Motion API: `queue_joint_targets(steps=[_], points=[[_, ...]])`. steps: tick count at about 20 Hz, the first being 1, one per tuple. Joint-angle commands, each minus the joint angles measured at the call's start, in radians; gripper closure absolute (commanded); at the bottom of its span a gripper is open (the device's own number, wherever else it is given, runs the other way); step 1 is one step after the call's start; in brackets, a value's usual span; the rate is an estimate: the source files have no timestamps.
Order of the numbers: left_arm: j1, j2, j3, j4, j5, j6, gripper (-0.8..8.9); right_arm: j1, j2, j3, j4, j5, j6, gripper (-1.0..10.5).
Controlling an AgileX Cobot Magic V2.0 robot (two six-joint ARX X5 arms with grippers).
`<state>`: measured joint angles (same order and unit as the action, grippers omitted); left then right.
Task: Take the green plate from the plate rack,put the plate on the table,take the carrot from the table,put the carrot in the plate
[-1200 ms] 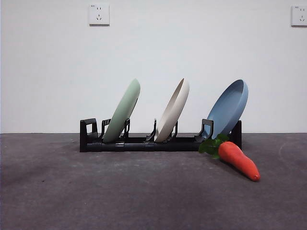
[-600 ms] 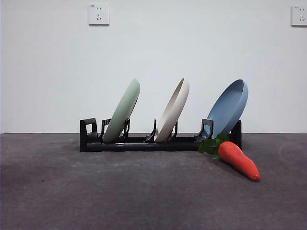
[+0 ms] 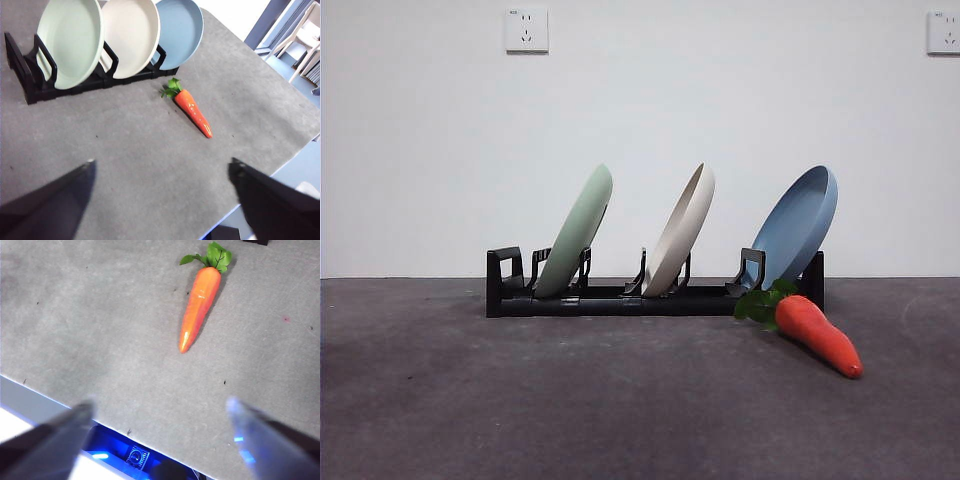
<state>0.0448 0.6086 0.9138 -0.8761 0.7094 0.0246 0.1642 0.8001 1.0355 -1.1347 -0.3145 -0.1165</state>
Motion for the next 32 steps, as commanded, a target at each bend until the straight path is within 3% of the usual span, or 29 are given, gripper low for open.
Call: queue_joint_targets(steps=[1,6,12,17,25,32], points=[[0.000,0.034,0.021,0.048,-0.001,-0.019,2.10,0.003,-0.002,0.002,0.004,-0.001,-0.004,3.8],[-0.076,0.213,0.134,0.181,-0.011,-0.032,2.11,0.003,-0.002,0.002,0.004,-0.001,-0.004,3.8],[-0.286,0.536,0.267,0.416,-0.251,-0.032,2.11,0.002,-0.002,0.002,0.004,-0.001,-0.004,3.8],[-0.377,0.828,0.392,0.607,-0.409,-0.028,2.11,0.002,-0.002,0.002,0.004,-0.001,0.003,3.8],[-0.399,1.209,0.590,0.734,-0.451,-0.030,2.12,0.002,-0.002,0.002,0.003,-0.001,0.015,3.8],[-0.402,1.326,0.595,0.780,-0.472,-0.051,2.20,0.002,-0.002,0.002,0.003,-0.001,0.015,3.8]])
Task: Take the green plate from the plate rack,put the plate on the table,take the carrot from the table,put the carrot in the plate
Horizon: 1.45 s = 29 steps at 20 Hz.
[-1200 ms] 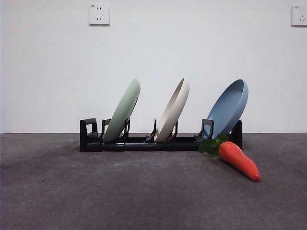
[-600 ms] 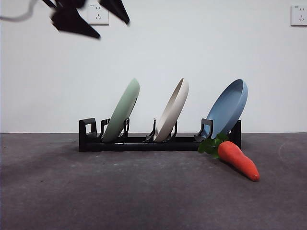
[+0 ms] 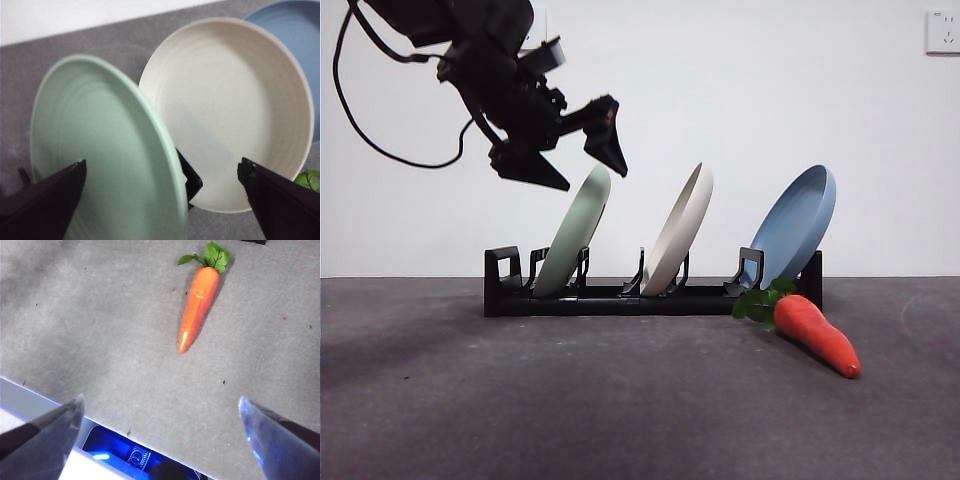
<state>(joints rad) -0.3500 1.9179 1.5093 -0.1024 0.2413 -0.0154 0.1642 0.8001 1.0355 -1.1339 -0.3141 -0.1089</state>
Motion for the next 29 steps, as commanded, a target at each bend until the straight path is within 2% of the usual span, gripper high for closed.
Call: queue_joint_targets(steps=[1,3,7,10,13,21,29], points=[[-0.010,0.023,-0.001,0.007,-0.003,-0.011,2.20,0.002,-0.002,0.002,0.003,-0.001,0.007,3.8],[-0.011,0.030,-0.001,0.008,-0.004,-0.011,2.29,0.002,-0.002,0.002,0.003,-0.001,0.007,3.8],[-0.015,0.043,-0.001,-0.019,-0.001,-0.010,4.72,0.002,-0.002,0.002,0.003,-0.001,0.011,3.8],[-0.018,0.043,-0.001,-0.023,0.006,-0.011,7.22,0.002,-0.002,0.002,0.003,-0.001,0.011,3.8],[-0.018,0.043,-0.001,-0.025,0.031,-0.013,8.03,0.002,-0.002,0.002,0.003,-0.001,0.011,3.8],[-0.014,0.006,0.001,-0.026,0.080,-0.042,8.22,0.002,-0.002,0.002,0.003,-0.001,0.011,3.8],[-0.011,-0.193,0.027,-0.079,0.081,-0.044,8.22,0.002,-0.002,0.002,0.003,-0.002,0.011,3.8]])
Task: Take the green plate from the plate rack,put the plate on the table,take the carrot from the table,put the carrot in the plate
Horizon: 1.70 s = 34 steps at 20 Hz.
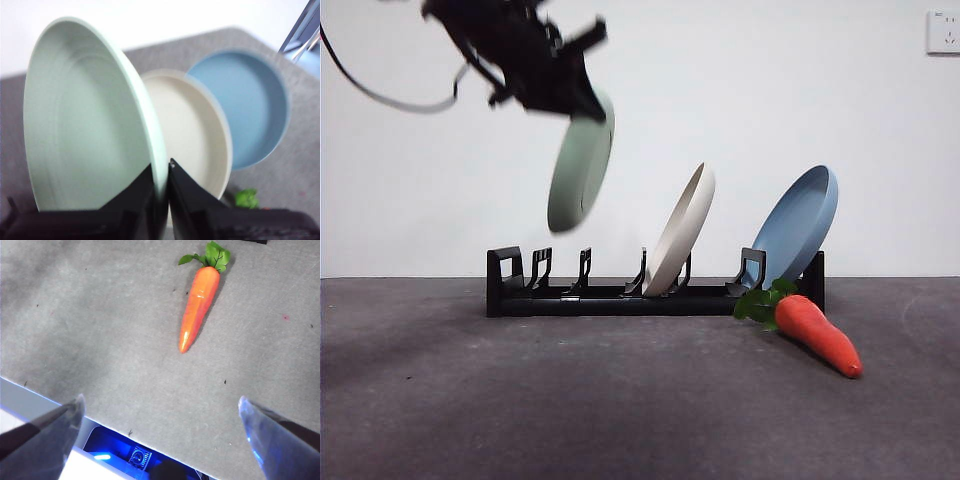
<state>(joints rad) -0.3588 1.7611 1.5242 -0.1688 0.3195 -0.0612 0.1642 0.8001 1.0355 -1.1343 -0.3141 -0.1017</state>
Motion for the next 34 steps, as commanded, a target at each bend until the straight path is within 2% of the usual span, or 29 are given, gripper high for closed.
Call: queue_joint_targets(steps=[1,3,6,10,12,14,17,20,24,29,31,34], points=[[-0.002,-0.071,0.017,-0.047,0.004,0.010,8.22,0.002,-0.002,0.002,0.003,-0.002,0.003,3.8],[-0.014,-0.155,0.017,-0.130,0.004,0.051,8.22,0.002,-0.002,0.002,0.003,-0.002,0.004,3.8],[-0.069,-0.286,0.017,-0.331,-0.037,0.184,8.20,0.002,-0.002,0.002,0.004,-0.001,0.004,3.8],[-0.237,-0.362,0.016,-0.618,-0.231,0.343,8.19,0.002,-0.002,0.002,0.004,-0.001,0.004,3.8],[-0.342,-0.362,-0.004,-0.691,-0.343,0.373,8.19,0.002,-0.002,0.002,0.004,-0.001,0.008,3.8],[-0.442,-0.362,-0.061,-0.685,-0.407,0.375,8.19,0.002,-0.002,0.002,0.004,-0.001,0.007,3.8],[-0.556,-0.352,-0.216,-0.596,-0.560,0.372,8.19,0.002,-0.002,0.002,0.004,-0.001,0.007,3.8],[-0.614,-0.323,-0.390,-0.424,-0.582,0.409,8.19,0.002,-0.002,0.002,0.004,-0.001,0.008,3.8],[-0.685,-0.236,-0.524,-0.272,-0.679,0.484,8.19,0.002,-0.002,0.002,0.004,-0.001,0.011,3.8],[-0.720,-0.058,-0.531,-0.202,-0.686,0.557,8.19,0.002,-0.002,0.002,0.004,-0.001,0.012,3.8],[-0.722,-0.006,-0.531,-0.200,-0.685,0.555,8.20,0.002,-0.002,0.002,0.004,-0.001,0.012,3.8],[-0.721,0.021,-0.531,-0.216,-0.656,0.502,7.97,0.002,-0.002,0.002,0.004,-0.001,0.011,3.8]])
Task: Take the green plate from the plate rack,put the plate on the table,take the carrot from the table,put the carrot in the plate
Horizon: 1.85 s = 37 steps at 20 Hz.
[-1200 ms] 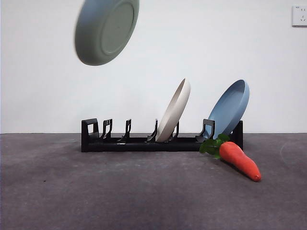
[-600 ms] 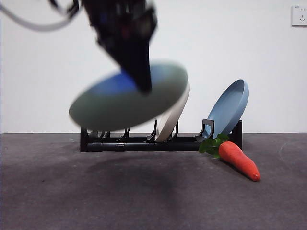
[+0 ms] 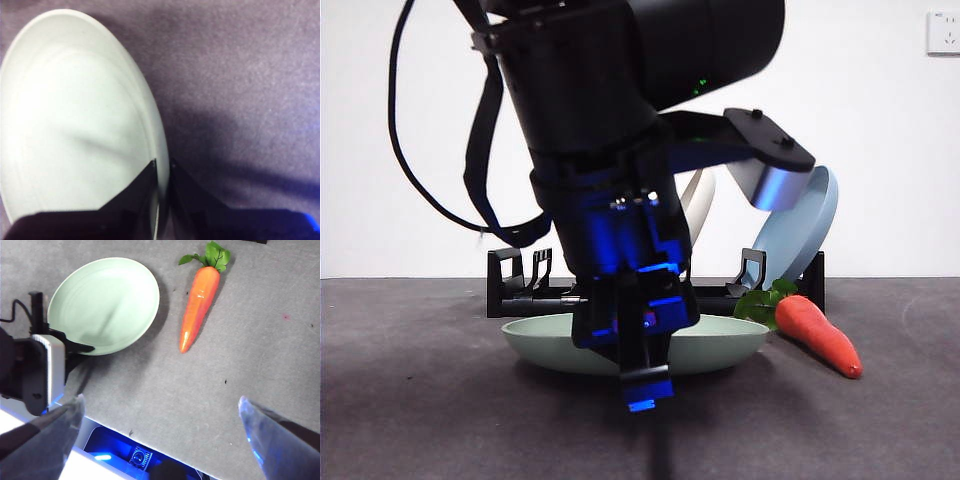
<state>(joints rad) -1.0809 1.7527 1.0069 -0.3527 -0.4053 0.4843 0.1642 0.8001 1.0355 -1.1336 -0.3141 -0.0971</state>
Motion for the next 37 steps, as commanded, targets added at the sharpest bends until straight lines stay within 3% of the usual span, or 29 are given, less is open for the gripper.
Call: queue_joint_targets(steps=[1,3,4,11,15,18,21,25,30,33,36,37], points=[[0.000,0.029,-0.014,-0.034,0.092,-0.048,7.34,0.002,-0.001,0.002,0.004,-0.001,0.007,3.8],[0.001,0.029,-0.013,-0.039,0.101,-0.076,5.76,0.002,0.005,0.002,0.004,0.000,0.007,3.8],[0.001,0.029,-0.013,-0.046,0.101,-0.075,5.57,0.002,0.009,0.002,0.005,0.000,0.007,3.8],[0.000,-0.048,0.014,-0.087,0.094,-0.149,5.57,0.003,0.083,0.002,0.092,-0.001,0.016,3.8],[0.000,-0.211,0.082,-0.148,0.097,-0.267,5.57,0.009,0.215,0.002,0.238,-0.001,0.046,3.8],[0.000,-0.378,0.141,-0.183,0.107,-0.415,5.57,0.037,0.377,0.002,0.372,0.003,0.064,3.8],[0.000,-0.544,0.162,-0.180,0.132,-0.491,5.58,0.075,0.560,0.002,0.519,0.008,0.092,3.8],[0.000,-0.716,0.162,-0.212,0.149,-0.539,5.58,0.101,0.768,0.002,0.657,0.084,0.107,3.8],[0.000,-0.800,0.162,-0.249,0.152,-0.572,5.58,0.115,0.896,0.002,0.757,0.179,0.107,3.9],[0.000,-0.802,0.162,-0.273,0.152,-0.589,5.58,0.119,0.940,0.002,0.787,0.191,0.107,5.1],[0.000,-0.802,0.162,-0.277,0.151,-0.589,5.58,0.121,0.970,0.002,0.808,0.190,0.121,5.2],[0.000,-0.802,0.162,-0.278,0.151,-0.590,5.58,0.123,0.977,0.002,0.811,0.190,0.130,5.8]])
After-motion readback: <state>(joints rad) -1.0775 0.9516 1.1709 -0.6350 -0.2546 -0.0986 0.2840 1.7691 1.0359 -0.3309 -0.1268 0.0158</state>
